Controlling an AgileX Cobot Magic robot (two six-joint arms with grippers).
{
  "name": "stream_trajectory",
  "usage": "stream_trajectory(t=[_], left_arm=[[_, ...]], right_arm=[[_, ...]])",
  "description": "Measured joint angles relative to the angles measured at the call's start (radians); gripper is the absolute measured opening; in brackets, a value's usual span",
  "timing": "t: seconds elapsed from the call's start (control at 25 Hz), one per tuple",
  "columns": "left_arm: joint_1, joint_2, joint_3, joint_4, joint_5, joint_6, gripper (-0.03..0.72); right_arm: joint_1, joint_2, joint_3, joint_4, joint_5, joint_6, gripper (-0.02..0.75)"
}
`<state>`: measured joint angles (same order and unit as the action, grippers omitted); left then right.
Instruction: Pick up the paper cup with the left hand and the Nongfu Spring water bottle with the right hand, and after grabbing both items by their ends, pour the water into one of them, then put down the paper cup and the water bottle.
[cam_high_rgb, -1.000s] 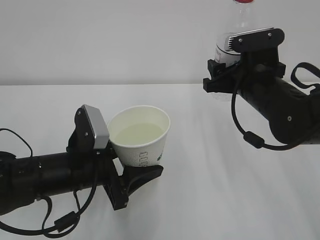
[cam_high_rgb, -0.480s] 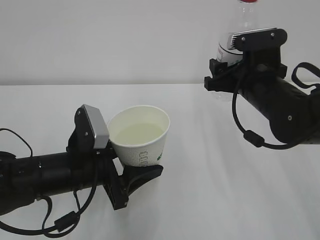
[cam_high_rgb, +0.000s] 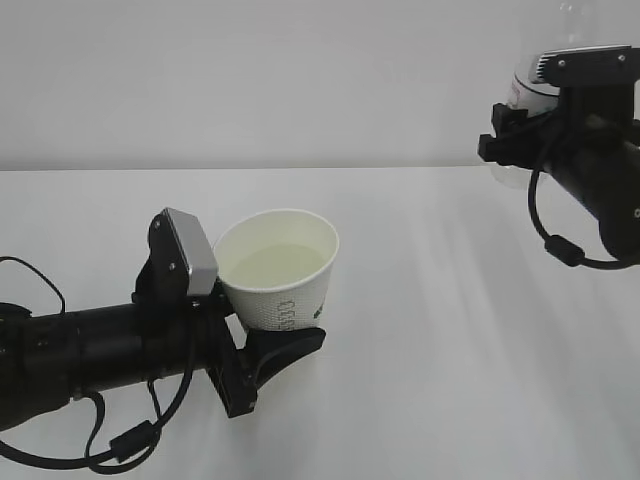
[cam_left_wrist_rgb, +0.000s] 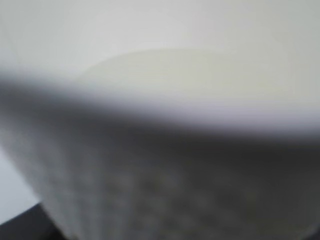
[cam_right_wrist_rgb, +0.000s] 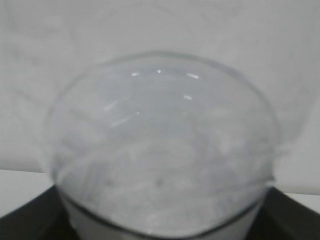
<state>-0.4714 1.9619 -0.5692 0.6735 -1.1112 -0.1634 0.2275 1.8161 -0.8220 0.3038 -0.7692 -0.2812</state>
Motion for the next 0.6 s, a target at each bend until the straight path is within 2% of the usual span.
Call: stream_trajectory(t=[0.32,0.6], left_arm=[[0.0,0.0,0.0,-0.01,0.0,0.0,0.51],[0.0,0.0,0.0,-0.012,0.0,0.0,0.51]], right_arm=[[-0.126,0.0,0.0,-0.053,0.004,0.0,0.524],[-0.13,0.0,0.0,-0.182,0.027,0.124,0.524]])
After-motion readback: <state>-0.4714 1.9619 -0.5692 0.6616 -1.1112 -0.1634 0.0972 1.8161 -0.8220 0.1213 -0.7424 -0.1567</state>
